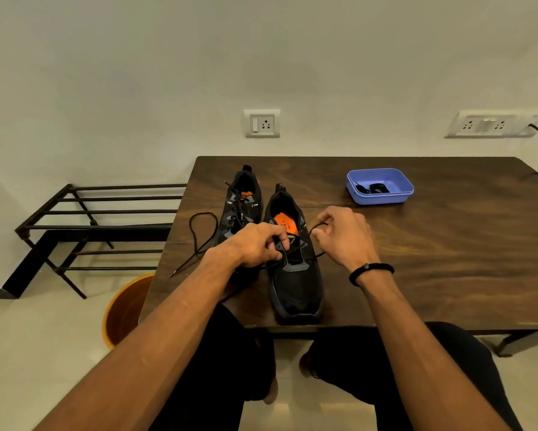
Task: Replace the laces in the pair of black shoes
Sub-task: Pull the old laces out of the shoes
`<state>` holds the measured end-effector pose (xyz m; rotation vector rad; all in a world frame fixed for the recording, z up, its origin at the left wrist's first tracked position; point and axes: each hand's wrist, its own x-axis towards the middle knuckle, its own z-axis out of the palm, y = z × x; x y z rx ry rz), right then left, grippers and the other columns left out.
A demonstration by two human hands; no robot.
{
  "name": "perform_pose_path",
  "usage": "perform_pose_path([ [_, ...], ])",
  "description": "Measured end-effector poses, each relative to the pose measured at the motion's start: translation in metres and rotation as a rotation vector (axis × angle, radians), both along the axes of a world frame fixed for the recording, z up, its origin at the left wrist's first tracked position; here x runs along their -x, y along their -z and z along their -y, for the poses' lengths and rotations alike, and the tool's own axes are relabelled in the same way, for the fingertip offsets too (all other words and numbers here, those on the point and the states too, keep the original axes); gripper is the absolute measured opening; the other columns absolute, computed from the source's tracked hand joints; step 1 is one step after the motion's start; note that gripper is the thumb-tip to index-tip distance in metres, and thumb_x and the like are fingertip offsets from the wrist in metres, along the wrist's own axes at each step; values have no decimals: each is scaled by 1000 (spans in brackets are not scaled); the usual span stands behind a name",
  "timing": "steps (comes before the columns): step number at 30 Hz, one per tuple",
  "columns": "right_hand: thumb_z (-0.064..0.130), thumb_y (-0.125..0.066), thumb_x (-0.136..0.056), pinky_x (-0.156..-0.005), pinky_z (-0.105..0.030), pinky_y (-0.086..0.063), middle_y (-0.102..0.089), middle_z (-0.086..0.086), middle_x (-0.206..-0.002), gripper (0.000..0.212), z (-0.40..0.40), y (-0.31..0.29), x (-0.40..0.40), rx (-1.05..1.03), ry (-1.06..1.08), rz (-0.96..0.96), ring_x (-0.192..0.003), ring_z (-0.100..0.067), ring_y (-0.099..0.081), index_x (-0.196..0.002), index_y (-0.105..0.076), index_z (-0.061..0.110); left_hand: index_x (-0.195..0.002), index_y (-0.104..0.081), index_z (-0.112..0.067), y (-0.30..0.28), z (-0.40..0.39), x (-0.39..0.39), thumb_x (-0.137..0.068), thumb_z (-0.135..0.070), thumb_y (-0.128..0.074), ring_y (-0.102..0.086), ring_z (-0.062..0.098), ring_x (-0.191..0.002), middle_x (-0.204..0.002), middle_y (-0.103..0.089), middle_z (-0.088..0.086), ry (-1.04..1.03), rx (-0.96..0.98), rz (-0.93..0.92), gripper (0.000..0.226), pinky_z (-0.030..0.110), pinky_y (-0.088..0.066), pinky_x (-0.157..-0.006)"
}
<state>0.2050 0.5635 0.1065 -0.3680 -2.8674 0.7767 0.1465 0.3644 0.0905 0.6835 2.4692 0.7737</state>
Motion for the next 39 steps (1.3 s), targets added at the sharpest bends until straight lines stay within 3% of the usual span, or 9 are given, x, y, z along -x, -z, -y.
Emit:
perform_pose_path([
  [3,33,-80,-87,-80,-41,-60,-68,8,-82,31,16,3,0,-9,-192,71,-87,-16,-68,-116,-71,30,-106,-65,-32,0,0,-1,-95,-15,-71,-68,18,-88,-92,-70,5,5,21,-21,20,25,-51,-80],
  [7,37,-71,-91,-79,-42,-59,-69,2,-91,11,31,15,-4,-117,-258,191,-89,-22,-68,-98,-72,29,-106,-66,-31,1,0,-2,-95,-15,-71,-68,16,-88,-90,-70,3,3,19,-37,20,22,-48,-76],
  [9,37,-68,-91,-76,-41,-59,-68,3,-87,10,33,18,-4,-135,-251,199,-85,-22,-67,-88,-69,27,-108,-66,-29,0,0,-2,-95,-14,-71,-69,15,-88,-90,-71,3,5,17,-33,20,22,-49,-78],
  [14,28,-68,-87,-69,-37,-58,-68,4,-75,15,29,10,1,-88,-126,160,-74,-19,-66,-73,-67,23,-110,-66,-29,-1,-1,-1,-96,-16,-70,-67,12,-87,-89,-70,0,11,13,-26,19,21,-47,-77],
  [24,21,-67,-89,-78,-42,-54,-70,-8,-88,11,-19,-6,2,-83,322,6,-86,-33,-66,-79,-69,17,-110,-68,-28,1,2,0,-96,-14,-71,-68,10,-86,-85,-70,-3,-6,-26,24,20,24,-48,-81],
  [27,29,-74,-89,-80,-39,-55,-71,0,-89,8,-14,-5,1,14,164,-18,-88,-23,-67,-86,-67,25,-109,-67,-29,2,2,1,-96,-14,-71,-68,13,-87,-86,-71,-2,-7,-18,15,21,26,-50,-83],
  [30,32,-81,-87,-78,-35,-59,-71,7,-80,20,4,-1,-1,114,-90,46,-81,-11,-68,-103,-70,30,-111,-66,-29,1,2,0,-96,-15,-70,-68,13,-87,-89,-71,1,4,1,-5,20,25,-49,-80],
  [34,34,-80,-87,-75,-45,-61,-69,5,-70,11,23,11,-1,49,-286,165,-73,-13,-69,-89,-73,25,-108,-65,-31,1,1,-1,-96,-17,-71,-69,15,-86,-90,-71,1,10,22,-36,19,25,-51,-78],
  [39,25,-68,-93,-75,-47,-60,-68,-2,-73,16,24,19,-1,6,-315,240,-74,-22,-66,-80,-71,18,-109,-66,-27,2,1,-1,-95,-14,-70,-71,18,-86,-90,-72,5,14,3,-34,20,24,-53,-78],
])
